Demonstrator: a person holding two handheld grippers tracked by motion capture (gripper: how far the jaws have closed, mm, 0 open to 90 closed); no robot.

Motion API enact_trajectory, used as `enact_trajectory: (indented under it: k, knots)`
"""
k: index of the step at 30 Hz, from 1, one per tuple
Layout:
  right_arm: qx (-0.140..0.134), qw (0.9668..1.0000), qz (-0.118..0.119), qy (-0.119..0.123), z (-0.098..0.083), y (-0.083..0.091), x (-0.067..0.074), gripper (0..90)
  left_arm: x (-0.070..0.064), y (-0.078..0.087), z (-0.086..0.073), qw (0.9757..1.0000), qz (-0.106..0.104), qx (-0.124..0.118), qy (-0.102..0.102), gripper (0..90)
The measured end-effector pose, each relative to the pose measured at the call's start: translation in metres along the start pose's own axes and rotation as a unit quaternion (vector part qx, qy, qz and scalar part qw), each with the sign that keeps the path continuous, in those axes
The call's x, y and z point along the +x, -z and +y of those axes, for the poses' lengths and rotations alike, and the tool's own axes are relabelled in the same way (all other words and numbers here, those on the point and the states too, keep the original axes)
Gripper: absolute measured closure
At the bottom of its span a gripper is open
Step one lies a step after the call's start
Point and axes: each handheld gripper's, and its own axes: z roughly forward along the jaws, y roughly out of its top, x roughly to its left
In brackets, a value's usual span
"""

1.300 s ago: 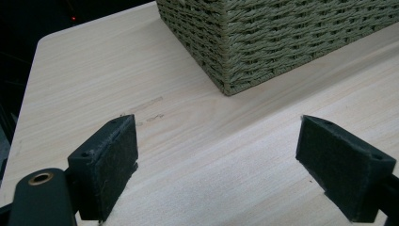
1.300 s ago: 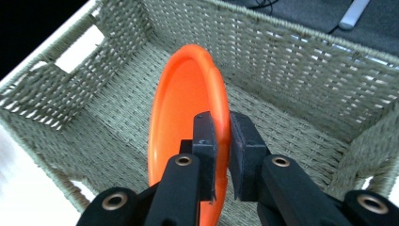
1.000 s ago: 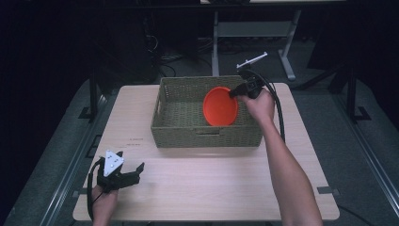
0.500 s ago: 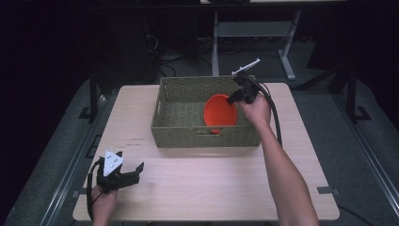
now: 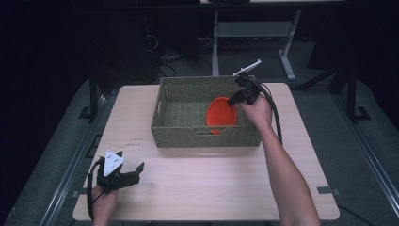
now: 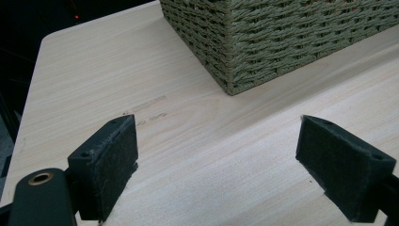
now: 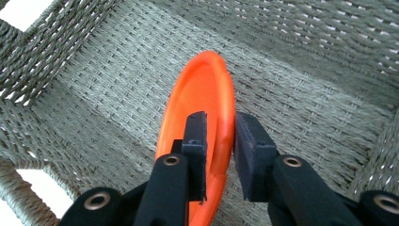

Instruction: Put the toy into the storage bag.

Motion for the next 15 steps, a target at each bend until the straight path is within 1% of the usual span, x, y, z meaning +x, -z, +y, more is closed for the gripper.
enact_trajectory:
  k: [1,2,3,4,6,8,10,12,14,15]
  knots:
    - [0.003,1.0,-0.001,-0.003,-0.0001,0.0007,-0.0005,73.4,0.0,-0.0001,0.0003,1.0,0.0,0.002,-0.003,12.8]
    - [0.001,1.0,-0.001,-0.003,-0.0005,0.0011,-0.002,72.8,-0.0004,-0.0004,0.0004,1.0,0.0,0.0,-0.001,12.8]
    - [0.001,1.0,0.0,-0.008,-0.0007,0.0023,-0.0032,72.6,-0.0006,-0.0006,0.0005,1.0,-0.001,-0.001,-0.001,12.8]
    - [0.001,1.0,0.0,-0.008,-0.0007,0.0023,-0.0032,72.6,-0.0008,-0.0007,0.0005,1.0,0.0,0.0,0.0,12.8]
    - [0.004,0.9999,-0.011,-0.005,-0.0008,0.0026,-0.0031,72.8,-0.0002,-0.0005,0.0005,1.0,0.0,0.001,-0.001,12.8]
    - [0.005,0.9999,-0.012,-0.005,-0.0006,0.0026,-0.003,72.9,0.0007,-0.0006,0.0002,1.0,0.002,-0.001,0.004,12.8]
    - [0.002,0.9999,-0.014,-0.002,-0.0002,0.0036,-0.0039,72.6,0.0016,-0.0007,0.0003,1.0,0.003,0.0,0.005,12.8]
    - [-0.001,0.9999,-0.012,-0.007,-0.0004,0.0048,-0.0051,72.8,0.0013,-0.0008,0.0004,1.0,0.003,0.0,0.004,12.8]
    - [-0.007,0.9999,0.0,-0.012,-0.0011,0.0062,-0.0058,72.8,0.0007,-0.001,0.0007,1.0,0.002,0.001,0.001,12.8]
    - [-0.002,0.9999,0.008,-0.01,-0.0012,0.0056,-0.0043,72.8,0.0005,-0.0011,0.0008,1.0,0.001,0.003,-0.001,12.8]
